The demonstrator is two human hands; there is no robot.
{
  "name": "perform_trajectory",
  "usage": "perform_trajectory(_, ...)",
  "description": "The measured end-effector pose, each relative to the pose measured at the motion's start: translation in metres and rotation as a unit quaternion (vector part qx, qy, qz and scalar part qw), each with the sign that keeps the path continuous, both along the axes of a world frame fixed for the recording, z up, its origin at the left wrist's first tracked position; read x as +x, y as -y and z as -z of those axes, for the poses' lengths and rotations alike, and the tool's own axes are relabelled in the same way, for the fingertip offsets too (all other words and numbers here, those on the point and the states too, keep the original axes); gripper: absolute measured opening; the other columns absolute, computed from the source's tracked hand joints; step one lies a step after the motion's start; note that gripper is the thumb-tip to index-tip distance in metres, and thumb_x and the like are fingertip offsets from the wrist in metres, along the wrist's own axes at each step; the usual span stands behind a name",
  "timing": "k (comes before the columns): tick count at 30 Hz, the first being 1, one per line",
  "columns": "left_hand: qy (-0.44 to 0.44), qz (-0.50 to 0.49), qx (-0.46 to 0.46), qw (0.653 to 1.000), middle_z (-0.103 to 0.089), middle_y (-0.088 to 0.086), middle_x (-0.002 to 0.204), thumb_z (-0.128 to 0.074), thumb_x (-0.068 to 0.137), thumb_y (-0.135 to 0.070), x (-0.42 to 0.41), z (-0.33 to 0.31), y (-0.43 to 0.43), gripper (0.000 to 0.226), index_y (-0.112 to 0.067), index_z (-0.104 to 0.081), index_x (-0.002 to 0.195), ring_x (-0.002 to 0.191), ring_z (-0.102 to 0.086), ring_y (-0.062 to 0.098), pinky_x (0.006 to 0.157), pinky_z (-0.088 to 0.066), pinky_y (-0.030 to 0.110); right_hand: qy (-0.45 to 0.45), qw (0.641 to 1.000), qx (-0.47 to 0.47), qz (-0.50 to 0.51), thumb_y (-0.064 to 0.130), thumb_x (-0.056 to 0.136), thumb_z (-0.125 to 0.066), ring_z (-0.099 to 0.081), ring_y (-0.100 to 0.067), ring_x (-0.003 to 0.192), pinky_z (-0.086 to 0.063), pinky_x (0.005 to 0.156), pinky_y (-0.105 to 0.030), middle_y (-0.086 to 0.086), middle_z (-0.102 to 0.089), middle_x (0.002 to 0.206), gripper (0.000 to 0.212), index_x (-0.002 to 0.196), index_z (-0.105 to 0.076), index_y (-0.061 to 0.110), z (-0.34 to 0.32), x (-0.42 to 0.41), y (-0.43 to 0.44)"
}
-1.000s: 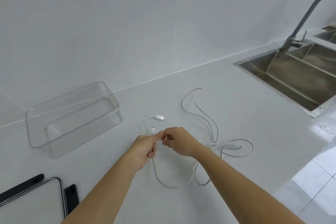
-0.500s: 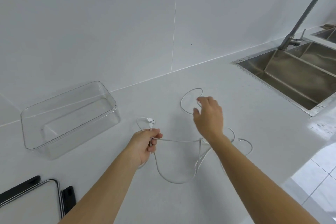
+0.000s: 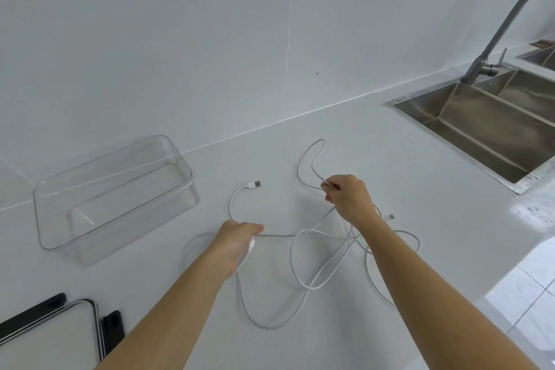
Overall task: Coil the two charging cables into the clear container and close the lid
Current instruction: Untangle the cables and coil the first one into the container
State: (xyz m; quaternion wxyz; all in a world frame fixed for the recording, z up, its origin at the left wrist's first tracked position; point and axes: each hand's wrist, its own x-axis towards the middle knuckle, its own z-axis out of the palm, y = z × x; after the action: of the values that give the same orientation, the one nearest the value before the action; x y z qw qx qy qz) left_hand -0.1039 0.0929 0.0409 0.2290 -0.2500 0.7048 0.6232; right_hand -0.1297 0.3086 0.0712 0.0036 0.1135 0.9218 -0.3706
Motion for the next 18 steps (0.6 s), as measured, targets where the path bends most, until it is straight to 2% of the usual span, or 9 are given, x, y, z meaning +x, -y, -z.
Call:
perform_trajectory(2,-0.024,0.017,-0.038,0.999,-0.053,0.006,0.1,-0.062,0.086,-0.016,0.0,-0.004,0.0,0.017,-0.004,-0.057,0.098,0.101,-0.051,0.023,0.084,-0.035,0.027,-0.019,0.997,-0.068,-0.021,0.009,0.091,-0.051,-0.051,-0.016,0.059,-0.037,0.058,-0.027,-0.011,-0.061,0.07,0.023,0.081,-0.062,-0.01,-0.008,0.001,0.006)
perform_trajectory(3,-0.04,0.017,-0.047,0.998,-0.052,0.006,0.106,-0.061,0.087,-0.017,0.0,-0.004,0.0,0.023,-0.005,-0.057,0.106,0.107,-0.049,0.023,0.087,-0.034,0.027,-0.03,0.995,-0.093,-0.03,0.009,0.091,-0.052,-0.052,-0.016,0.062,-0.038,0.06,-0.025,-0.011,-0.062,0.07,0.023,0.083,-0.064,-0.009,-0.011,0.001,0.008)
perform_trajectory(5,-0.068,0.022,-0.04,0.997,-0.057,0.006,0.114,-0.061,0.087,-0.023,-0.001,-0.007,0.0,0.03,-0.006,-0.057,0.112,0.105,-0.051,0.021,0.091,-0.037,0.029,-0.039,0.989,-0.135,-0.048,0.009,0.09,-0.055,-0.054,-0.018,0.065,-0.04,0.063,-0.024,-0.01,-0.063,0.07,0.02,0.085,-0.068,-0.005,-0.016,0.002,0.014)
perform_trajectory(8,-0.081,0.025,0.031,0.996,-0.065,0.01,0.108,-0.059,0.088,-0.033,-0.004,-0.017,-0.003,0.031,-0.007,-0.061,0.104,0.102,-0.059,0.02,0.098,-0.045,0.034,-0.034,0.979,-0.176,-0.093,0.008,0.088,-0.059,-0.057,-0.015,0.066,-0.044,0.067,-0.019,-0.007,-0.065,0.071,0.014,0.091,-0.071,0.003,-0.021,0.005,0.021)
perform_trajectory(10,-0.087,0.002,0.089,0.992,-0.066,0.008,0.102,-0.056,0.089,-0.037,-0.008,-0.026,-0.006,0.03,-0.009,-0.061,0.097,0.099,-0.062,0.02,0.094,-0.047,0.033,-0.023,0.974,-0.177,-0.137,0.007,0.087,-0.061,-0.058,-0.013,0.066,-0.047,0.071,-0.019,-0.003,-0.065,0.071,0.013,0.093,-0.072,0.006,-0.022,0.006,0.027)
perform_trajectory(12,-0.103,-0.031,0.079,0.991,-0.066,0.008,0.099,-0.051,0.092,-0.034,-0.012,-0.026,-0.008,0.026,-0.01,-0.06,0.096,0.093,-0.062,0.019,0.087,-0.049,0.03,-0.006,0.974,-0.144,-0.177,0.006,0.086,-0.061,-0.056,-0.009,0.064,-0.045,0.067,-0.011,-0.001,-0.064,0.07,0.013,0.092,-0.072,0.007,-0.023,0.006,0.033)
perform_trajectory(14,-0.172,0.009,-0.065,0.983,-0.062,0.008,0.101,-0.046,0.094,-0.019,-0.013,-0.021,-0.003,0.017,-0.011,-0.057,0.104,0.085,-0.058,0.016,0.075,-0.046,0.025,0.003,0.976,-0.118,-0.184,0.006,0.087,-0.06,-0.055,-0.009,0.061,-0.042,0.058,-0.006,-0.003,-0.062,0.071,0.011,0.089,-0.071,0.007,-0.022,0.004,0.038)
perform_trajectory(15,-0.216,0.07,-0.162,0.96,-0.06,0.007,0.105,-0.043,0.093,-0.011,-0.015,-0.014,0.001,0.021,-0.012,-0.057,0.109,0.087,-0.056,0.016,0.073,-0.045,0.025,0.003,0.978,-0.111,-0.175,0.007,0.087,-0.06,-0.055,-0.009,0.06,-0.041,0.055,-0.004,-0.004,-0.061,0.071,0.01,0.087,-0.07,0.007,-0.021,0.003,0.039)
perform_trajectory(18,-0.281,0.307,-0.374,0.829,-0.049,0.004,0.126,-0.046,0.088,-0.001,-0.017,0.007,0.016,0.041,-0.02,-0.051,0.124,0.116,-0.044,0.021,0.095,-0.033,0.027,-0.008,0.984,-0.103,-0.144,0.011,0.087,-0.06,-0.056,-0.011,0.059,-0.042,0.053,-0.007,-0.006,-0.063,0.072,0.011,0.086,-0.069,0.005,-0.019,-0.001,0.036)
